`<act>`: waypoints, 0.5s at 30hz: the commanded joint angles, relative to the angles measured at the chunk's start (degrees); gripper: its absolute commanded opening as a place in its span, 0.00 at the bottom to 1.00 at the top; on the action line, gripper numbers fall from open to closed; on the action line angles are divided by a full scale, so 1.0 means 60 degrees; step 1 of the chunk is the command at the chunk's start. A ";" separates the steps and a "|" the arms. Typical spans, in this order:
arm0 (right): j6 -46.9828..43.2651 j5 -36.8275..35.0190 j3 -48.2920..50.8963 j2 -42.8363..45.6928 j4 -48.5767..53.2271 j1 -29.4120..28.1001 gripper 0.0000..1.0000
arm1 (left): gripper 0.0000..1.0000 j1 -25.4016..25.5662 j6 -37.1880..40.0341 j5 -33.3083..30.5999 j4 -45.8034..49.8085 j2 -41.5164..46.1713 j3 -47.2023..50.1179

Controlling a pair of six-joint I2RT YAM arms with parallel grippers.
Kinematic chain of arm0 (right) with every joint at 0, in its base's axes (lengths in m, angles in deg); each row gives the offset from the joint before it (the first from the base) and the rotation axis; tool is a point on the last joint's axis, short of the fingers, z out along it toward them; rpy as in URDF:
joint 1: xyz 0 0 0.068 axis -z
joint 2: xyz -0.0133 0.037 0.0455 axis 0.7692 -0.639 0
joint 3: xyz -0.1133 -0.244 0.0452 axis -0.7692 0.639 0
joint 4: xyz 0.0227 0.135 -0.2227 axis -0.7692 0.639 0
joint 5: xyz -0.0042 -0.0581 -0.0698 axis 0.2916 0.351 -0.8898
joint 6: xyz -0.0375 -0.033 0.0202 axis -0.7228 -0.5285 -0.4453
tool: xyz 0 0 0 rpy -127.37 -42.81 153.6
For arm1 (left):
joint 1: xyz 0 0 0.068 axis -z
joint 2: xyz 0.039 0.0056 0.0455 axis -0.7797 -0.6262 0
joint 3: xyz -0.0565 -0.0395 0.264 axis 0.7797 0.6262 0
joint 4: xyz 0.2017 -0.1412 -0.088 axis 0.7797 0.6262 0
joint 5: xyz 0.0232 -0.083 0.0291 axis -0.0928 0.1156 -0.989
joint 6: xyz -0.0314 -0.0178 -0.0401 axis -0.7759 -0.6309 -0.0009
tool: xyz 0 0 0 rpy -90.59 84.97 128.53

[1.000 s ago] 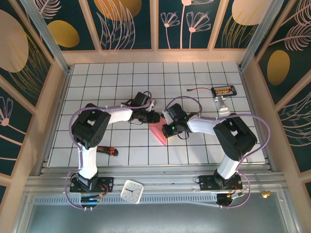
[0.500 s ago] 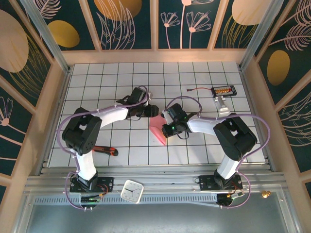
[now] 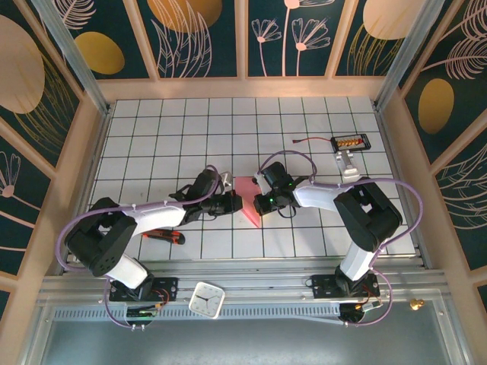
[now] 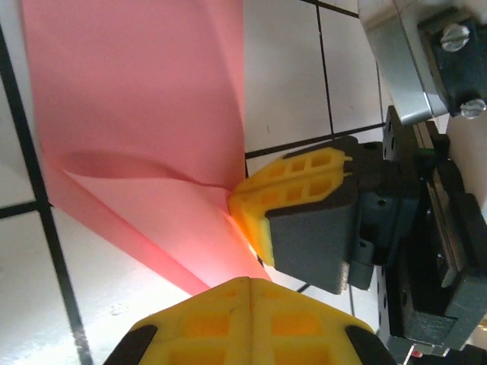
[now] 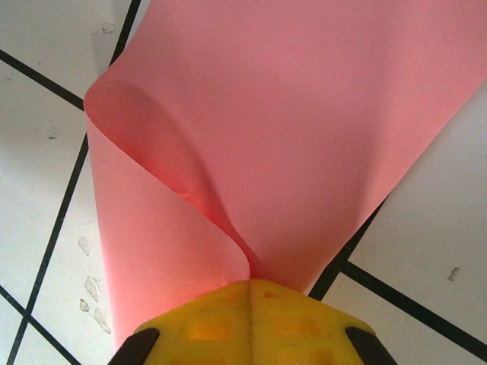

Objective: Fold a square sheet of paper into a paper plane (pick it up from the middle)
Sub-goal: Third fold the triangle at the center of the table.

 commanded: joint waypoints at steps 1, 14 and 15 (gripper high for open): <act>0.0002 -0.0124 0.0181 -0.0431 0.0278 0.0053 0.00 | 0.00 0.0097 -0.1001 0.0309 -0.1552 -0.0200 0.0018; -0.0006 -0.0050 0.0139 -0.0523 0.0335 0.0063 0.00 | 0.00 0.0205 -0.0425 0.0728 -0.2209 -0.0141 0.0957; 0.0001 -0.0054 0.0124 -0.0542 0.0348 0.0062 0.00 | 0.00 0.0259 -0.0363 0.0891 -0.2352 -0.0100 0.1079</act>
